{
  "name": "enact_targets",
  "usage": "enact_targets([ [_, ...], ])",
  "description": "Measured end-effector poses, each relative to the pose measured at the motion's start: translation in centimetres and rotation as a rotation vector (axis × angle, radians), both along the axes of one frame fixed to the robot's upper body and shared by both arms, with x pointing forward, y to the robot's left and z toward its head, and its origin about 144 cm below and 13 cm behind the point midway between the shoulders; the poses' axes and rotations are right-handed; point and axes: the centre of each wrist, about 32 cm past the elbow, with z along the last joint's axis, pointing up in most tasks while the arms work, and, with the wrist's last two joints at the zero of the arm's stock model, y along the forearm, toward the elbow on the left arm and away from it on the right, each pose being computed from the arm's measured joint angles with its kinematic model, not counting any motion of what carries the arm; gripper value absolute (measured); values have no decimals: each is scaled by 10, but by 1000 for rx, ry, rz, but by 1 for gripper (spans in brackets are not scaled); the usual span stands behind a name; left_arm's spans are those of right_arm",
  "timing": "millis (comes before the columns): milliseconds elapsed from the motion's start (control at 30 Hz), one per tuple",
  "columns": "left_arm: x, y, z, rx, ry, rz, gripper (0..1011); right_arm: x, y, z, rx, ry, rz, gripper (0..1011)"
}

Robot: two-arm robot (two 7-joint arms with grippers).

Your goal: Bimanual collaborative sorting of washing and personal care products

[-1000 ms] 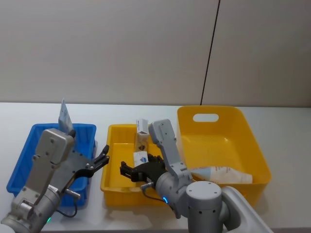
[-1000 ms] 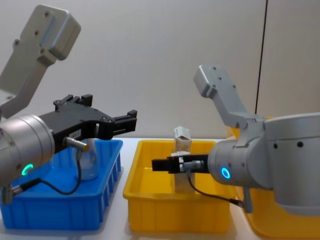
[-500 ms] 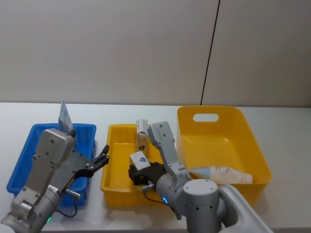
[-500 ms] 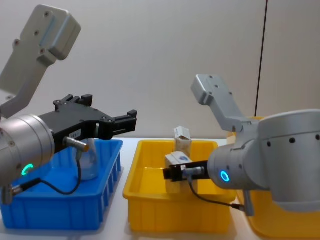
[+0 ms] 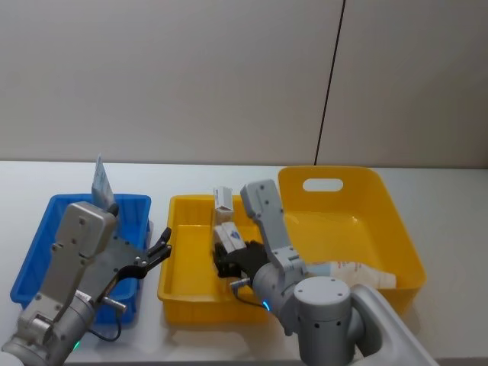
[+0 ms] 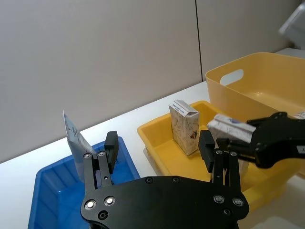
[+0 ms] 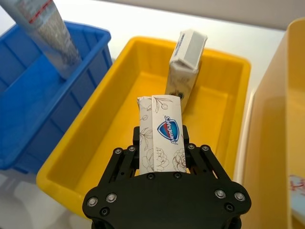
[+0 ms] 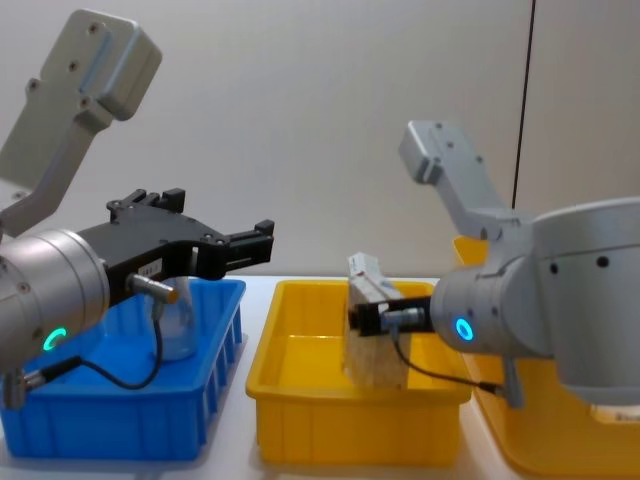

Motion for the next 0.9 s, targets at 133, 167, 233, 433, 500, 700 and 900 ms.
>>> enact_targets([
  [133,0,0,0,0,0,0,1001,-3,-2,6,1,-45,-7,367],
  [167,0,0,0,0,0,0,1001,-3,-3,6,0,-52,-8,367],
  [233,0,0,0,0,0,0,1001,-6,-5,11,2,-85,-13,367],
  [433,0,0,0,0,0,0,1001,-12,-11,22,6,-168,-30,367],
  [500,0,0,0,0,0,0,1001,-13,-13,25,6,-193,-37,367],
  [700,0,0,0,0,0,0,1001,-21,-24,40,1,-291,-86,367],
  [900,0,0,0,0,0,0,1001,-29,-36,53,-11,-353,-148,367],
])
